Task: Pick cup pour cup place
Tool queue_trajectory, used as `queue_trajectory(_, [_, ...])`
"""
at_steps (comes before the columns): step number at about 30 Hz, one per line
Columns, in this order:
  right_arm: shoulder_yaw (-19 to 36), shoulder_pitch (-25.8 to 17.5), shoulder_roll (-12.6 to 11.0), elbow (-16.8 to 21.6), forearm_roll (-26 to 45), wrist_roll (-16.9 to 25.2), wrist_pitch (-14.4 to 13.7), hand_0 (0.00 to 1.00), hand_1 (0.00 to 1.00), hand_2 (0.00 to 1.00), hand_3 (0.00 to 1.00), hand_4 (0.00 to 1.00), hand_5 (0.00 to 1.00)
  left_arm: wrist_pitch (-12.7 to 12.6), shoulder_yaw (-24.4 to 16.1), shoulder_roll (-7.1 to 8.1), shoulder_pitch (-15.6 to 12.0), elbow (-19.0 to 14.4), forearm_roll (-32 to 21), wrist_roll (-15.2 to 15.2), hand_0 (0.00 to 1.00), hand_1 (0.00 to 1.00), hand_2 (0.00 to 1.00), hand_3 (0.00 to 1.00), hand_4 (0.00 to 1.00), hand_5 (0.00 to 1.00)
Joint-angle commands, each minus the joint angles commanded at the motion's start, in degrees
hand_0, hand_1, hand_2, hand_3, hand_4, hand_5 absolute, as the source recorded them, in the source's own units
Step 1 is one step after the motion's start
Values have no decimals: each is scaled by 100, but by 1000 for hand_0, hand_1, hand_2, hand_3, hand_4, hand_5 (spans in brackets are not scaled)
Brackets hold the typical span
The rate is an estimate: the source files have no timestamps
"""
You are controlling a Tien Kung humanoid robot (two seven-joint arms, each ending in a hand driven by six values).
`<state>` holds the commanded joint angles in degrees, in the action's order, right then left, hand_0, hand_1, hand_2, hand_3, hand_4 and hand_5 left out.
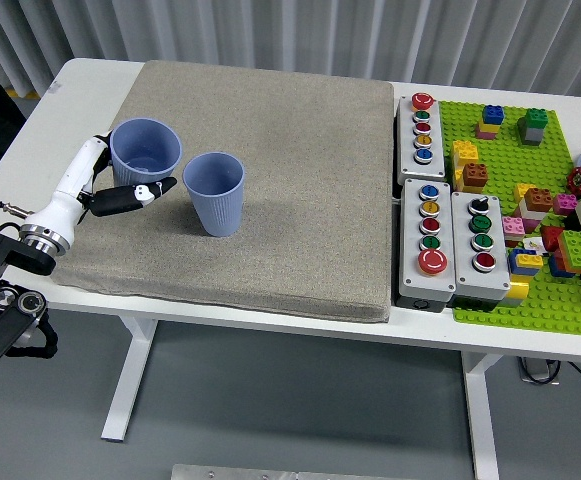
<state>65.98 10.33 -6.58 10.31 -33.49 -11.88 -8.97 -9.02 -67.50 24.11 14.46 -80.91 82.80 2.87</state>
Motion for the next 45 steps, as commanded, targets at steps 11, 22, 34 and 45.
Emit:
queue_trajectory(11, [5, 19, -8, 0, 13, 10, -9, 719, 683, 725, 692, 312, 303, 73, 44, 260, 327, -24, 1044, -249, 614, 570, 628, 581, 743, 132])
queue_trajectory(22, [-11, 80, -13, 0, 62, 23, -23, 719, 683, 726, 692, 314, 301, 148, 187, 322, 591, -170, 2204, -475, 618, 569, 628, 583, 739, 132])
queue_trajectory(34, [-16, 92, -20, 0, 76, 26, -24, 719, 683, 725, 692, 315, 300, 236, 420, 546, 809, -353, 3246, -661, 610, 565, 627, 582, 738, 134])
queue_trajectory(45, [-28, 105, -21, 0, 100, 27, -26, 719, 683, 726, 692, 317, 301, 299, 596, 630, 980, -399, 4158, -774, 609, 562, 624, 581, 736, 136])
